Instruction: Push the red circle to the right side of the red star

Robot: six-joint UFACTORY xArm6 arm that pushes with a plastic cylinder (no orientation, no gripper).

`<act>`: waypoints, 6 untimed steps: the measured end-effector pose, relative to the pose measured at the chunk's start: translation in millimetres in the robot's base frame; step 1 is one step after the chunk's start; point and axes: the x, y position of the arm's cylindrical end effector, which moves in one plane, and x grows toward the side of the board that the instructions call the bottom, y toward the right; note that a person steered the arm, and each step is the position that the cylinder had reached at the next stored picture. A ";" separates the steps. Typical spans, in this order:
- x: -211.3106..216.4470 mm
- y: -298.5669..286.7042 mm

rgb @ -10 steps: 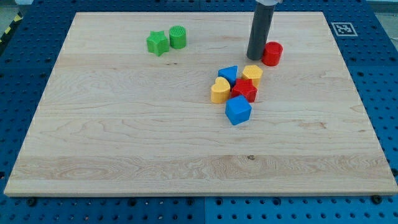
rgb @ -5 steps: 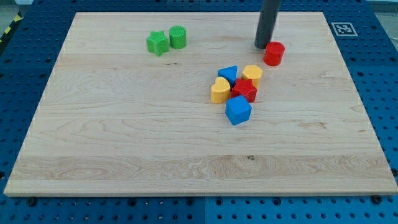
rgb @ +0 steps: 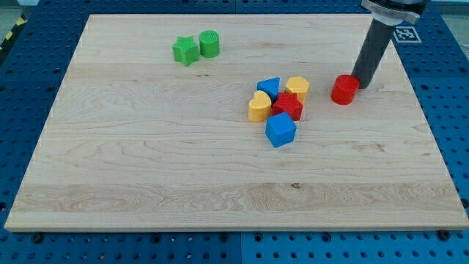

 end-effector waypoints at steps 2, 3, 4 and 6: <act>3.7 0.0; 3.7 0.0; 18.5 2.0; 27.4 -7.0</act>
